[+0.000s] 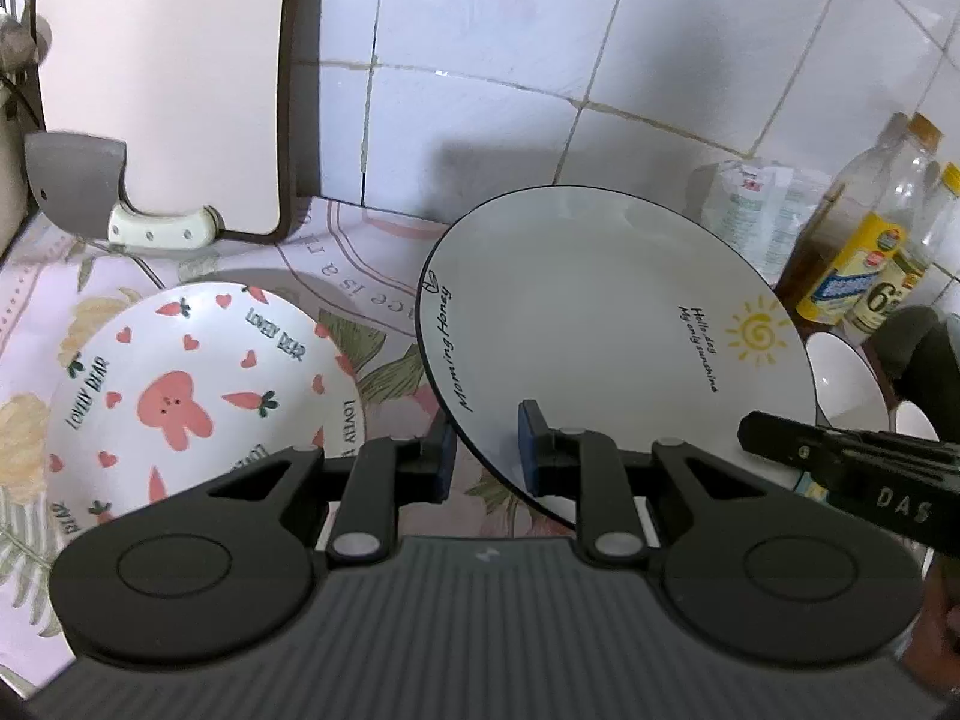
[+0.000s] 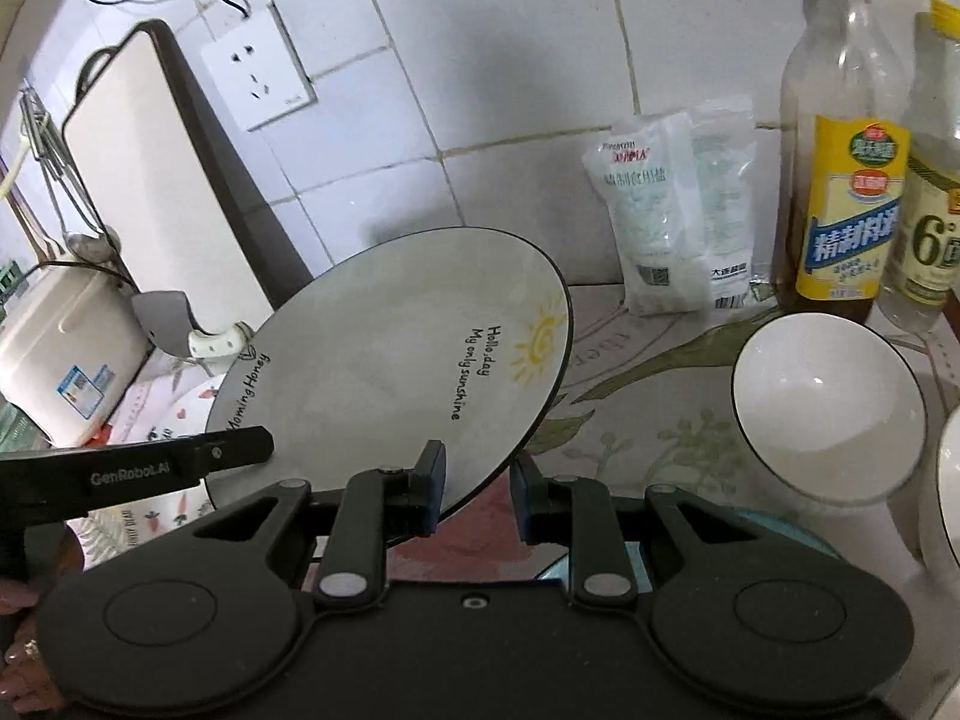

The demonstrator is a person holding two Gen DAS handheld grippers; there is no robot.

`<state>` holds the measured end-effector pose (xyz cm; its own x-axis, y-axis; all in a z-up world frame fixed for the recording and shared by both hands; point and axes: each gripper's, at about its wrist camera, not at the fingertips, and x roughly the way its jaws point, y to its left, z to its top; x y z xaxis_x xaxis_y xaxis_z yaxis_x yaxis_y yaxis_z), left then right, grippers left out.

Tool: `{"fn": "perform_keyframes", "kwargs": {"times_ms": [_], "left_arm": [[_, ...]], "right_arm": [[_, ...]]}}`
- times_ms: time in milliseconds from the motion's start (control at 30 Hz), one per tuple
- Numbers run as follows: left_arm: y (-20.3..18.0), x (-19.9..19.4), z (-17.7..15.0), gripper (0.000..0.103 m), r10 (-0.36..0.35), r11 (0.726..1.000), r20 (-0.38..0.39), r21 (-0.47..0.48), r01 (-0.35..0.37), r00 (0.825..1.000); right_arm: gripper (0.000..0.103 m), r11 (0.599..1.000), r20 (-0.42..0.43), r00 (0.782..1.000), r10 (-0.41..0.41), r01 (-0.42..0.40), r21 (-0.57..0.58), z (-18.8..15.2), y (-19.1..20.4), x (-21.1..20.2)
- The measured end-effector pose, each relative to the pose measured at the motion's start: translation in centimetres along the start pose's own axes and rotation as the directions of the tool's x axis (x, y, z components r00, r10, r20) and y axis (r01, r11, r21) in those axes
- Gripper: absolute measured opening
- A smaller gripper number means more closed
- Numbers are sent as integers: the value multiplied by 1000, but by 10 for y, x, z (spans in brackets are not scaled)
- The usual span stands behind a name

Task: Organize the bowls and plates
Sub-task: 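Carry the white plate toward the wall, lower it, open both grippers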

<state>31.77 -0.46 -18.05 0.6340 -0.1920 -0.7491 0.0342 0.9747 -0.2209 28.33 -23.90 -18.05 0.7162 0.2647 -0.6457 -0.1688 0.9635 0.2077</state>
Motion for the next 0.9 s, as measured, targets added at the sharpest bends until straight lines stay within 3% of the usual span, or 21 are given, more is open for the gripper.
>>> {"fn": "perform_keyframes", "kwargs": {"times_ms": [133,267,433,833,900], "left_arm": [[-2,13,-2,19,34,998,9,-48,-34,999],[8,30,-4,19,21,993,-35,-114,-25,999],[-4,44,-6,19,50,999,-20,-8,-50,999],[-5,67,-8,19,58,998,-74,-12,-59,996],[0,72,-8,20,45,997,-104,-60,-51,994]], "right_arm": [[28,999,15,999,-44,45,-25,1,2,14],[28,999,-3,999,-32,32,-24,2,-5,28],[28,999,-30,998,-51,50,-20,-1,-15,46],[29,997,-68,995,-69,67,-24,-10,-26,65],[32,998,-84,994,-63,62,-17,-12,-27,67]]}}
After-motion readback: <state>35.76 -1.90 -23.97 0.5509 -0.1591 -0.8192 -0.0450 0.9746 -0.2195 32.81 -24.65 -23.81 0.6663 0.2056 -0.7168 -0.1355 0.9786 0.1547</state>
